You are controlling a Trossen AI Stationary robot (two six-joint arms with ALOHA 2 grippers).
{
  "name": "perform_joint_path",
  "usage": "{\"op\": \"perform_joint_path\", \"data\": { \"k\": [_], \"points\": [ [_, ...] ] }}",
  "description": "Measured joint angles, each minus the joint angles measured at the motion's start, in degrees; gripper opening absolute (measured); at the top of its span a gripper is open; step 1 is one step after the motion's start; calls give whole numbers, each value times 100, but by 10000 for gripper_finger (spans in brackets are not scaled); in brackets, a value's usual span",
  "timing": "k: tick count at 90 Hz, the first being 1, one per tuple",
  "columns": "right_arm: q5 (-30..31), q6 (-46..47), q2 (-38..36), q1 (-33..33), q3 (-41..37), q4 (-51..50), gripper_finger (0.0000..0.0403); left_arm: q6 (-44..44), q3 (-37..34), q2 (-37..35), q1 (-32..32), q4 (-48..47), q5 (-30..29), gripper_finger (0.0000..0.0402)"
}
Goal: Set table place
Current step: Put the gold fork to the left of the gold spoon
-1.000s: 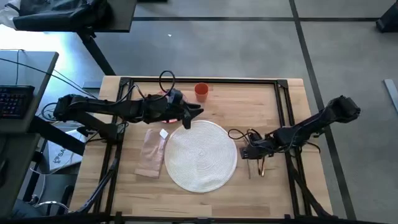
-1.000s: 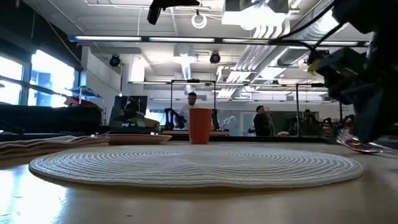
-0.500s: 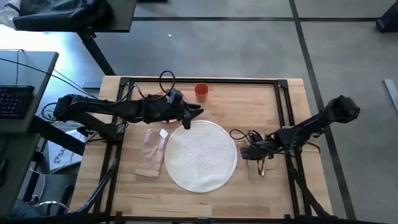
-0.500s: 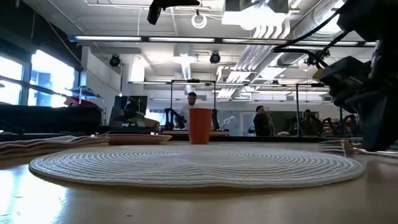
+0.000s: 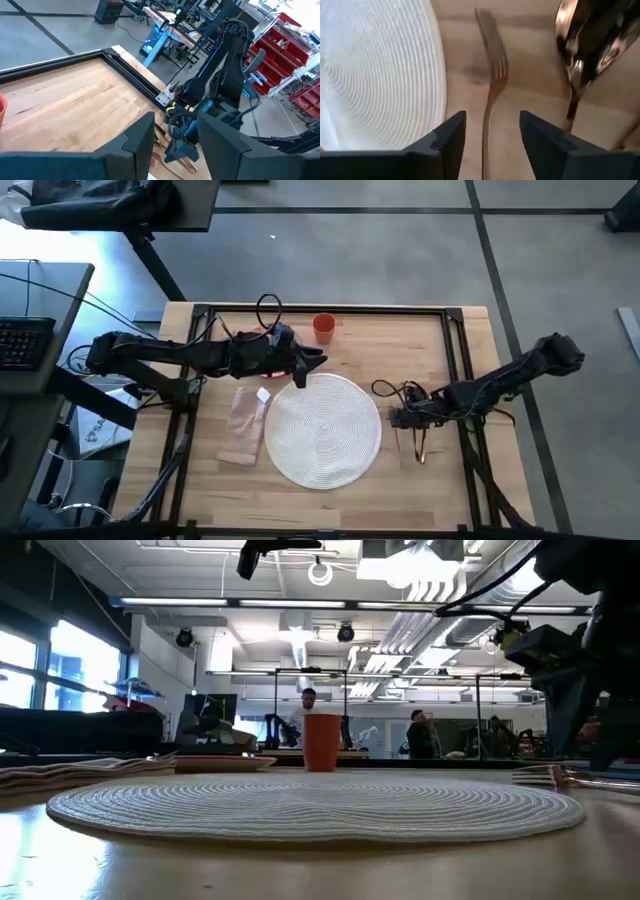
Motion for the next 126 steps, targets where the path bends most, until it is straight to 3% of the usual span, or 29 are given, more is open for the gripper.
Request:
{"op": "perform_joint_path", "data": {
  "k": [30, 64, 86, 102, 126],
  "points": [
    [-17, -1114, 177, -789, 0, 76, 101, -8, 0, 0, 0, 0, -2, 131],
    [-316, -2246, 529, -1234, 0, 557, 96, -95, 0, 0, 0, 2, -9, 131],
    [-346, -2315, 834, -1257, 11, 589, 77, -228, 0, 0, 0, 2, -13, 131],
    [-402, -2406, 714, -1257, 33, 554, 9, -260, 0, 0, 1, 5, -12, 131],
    [-429, -2727, 123, -1259, -572, 1707, 0, -351, 0, 0, 0, -3, -2, 131]
  ]
}}
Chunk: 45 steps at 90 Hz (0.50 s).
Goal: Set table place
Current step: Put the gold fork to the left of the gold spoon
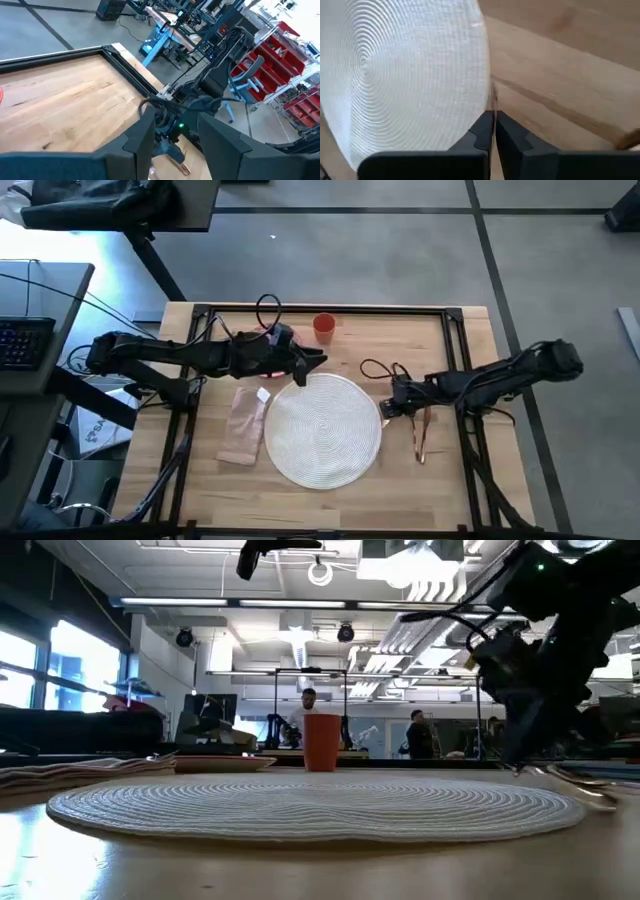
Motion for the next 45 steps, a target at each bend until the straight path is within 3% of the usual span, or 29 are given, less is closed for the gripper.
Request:
{"op": "perform_joint_path", "data": {
  "k": [14, 30, 45],
  "points": [
    [-15, 23, -77, 3, -211, 11, 0, -2, 0, 0, 0, -12, 6, 131],
    [-16, -814, -77, 11, -97, -156, 4, -15, 0, 0, 0, -27, 107, 131],
    [-5, -1236, -73, 7, 163, -935, 52, -59, 0, 0, 0, -45, 109, 131]
  ]
}}
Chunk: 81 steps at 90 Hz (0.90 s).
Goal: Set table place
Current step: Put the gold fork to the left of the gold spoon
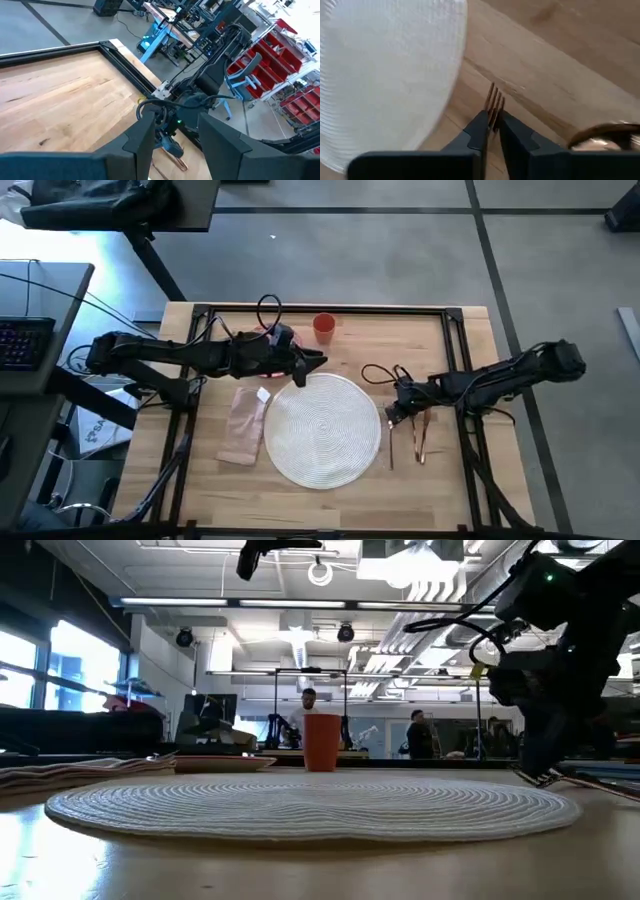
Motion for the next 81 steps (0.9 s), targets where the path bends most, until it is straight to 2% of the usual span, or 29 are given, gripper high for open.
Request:
{"op": "perform_joint_path", "data": {
  "k": [15, 27, 37, 46, 81],
  "points": [
    [188, -21, -40, 1, 398, -988, 110, -34, 0, 0, 0, -2, -1, 131],
    [229, -99, -90, 0, 719, -1030, 124, -97, 0, 0, 0, -24, -2, 131],
    [-96, -204, 1, 0, 704, -392, 117, -97, 0, 0, 0, -149, 16, 131],
    [-157, -146, 152, 0, 694, -233, 102, -108, 0, -7, 0, -527, 238, 131],
    [-133, -472, 902, 0, 689, -445, 57, -748, 0, -15, -22, -2274, 339, 131]
  ]
}}
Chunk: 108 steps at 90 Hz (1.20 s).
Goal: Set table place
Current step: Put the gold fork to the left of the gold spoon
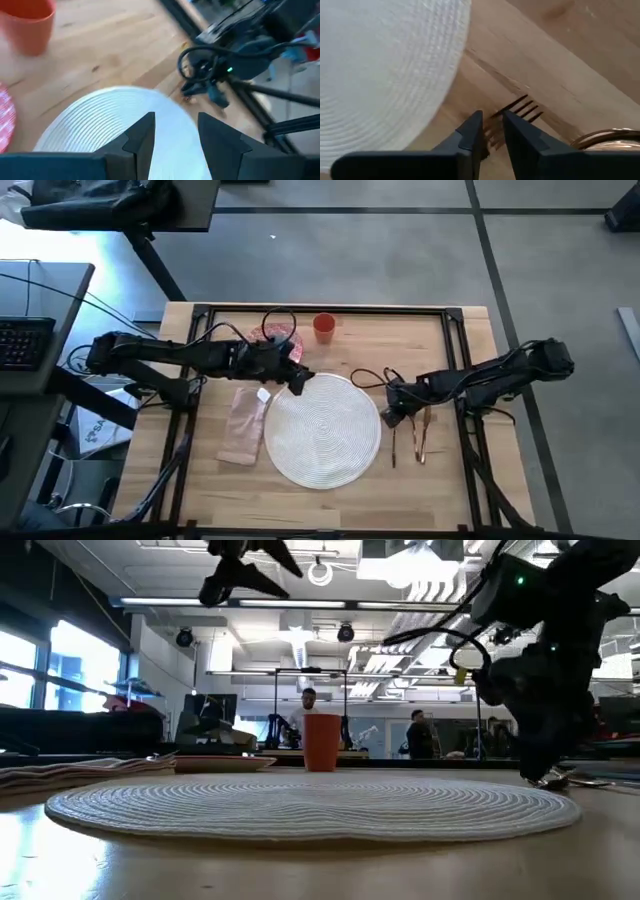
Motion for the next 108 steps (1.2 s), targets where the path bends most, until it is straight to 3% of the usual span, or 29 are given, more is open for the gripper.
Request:
{"op": "perform_joint_path", "data": {
  "k": [43, 61, 77, 95, 108],
  "points": [
    [171, -497, -655, 0, -1, -624, 41, 0, 0, -9, -48, -155, 46, 131],
    [-307, -783, -813, 147, -1, 298, 41, 1, 0, -9, -48, -155, 45, 131],
    [-381, -778, -356, 506, -1, 1322, 41, 7, 0, -9, -48, -159, 43, 131],
    [-671, -539, 384, 715, -1, 1366, 41, 51, 0, -9, -48, -163, 43, 131],
    [-666, -338, 530, 787, 17, 1395, 41, 52, 0, -9, -48, -184, 56, 131]
  ]
}}
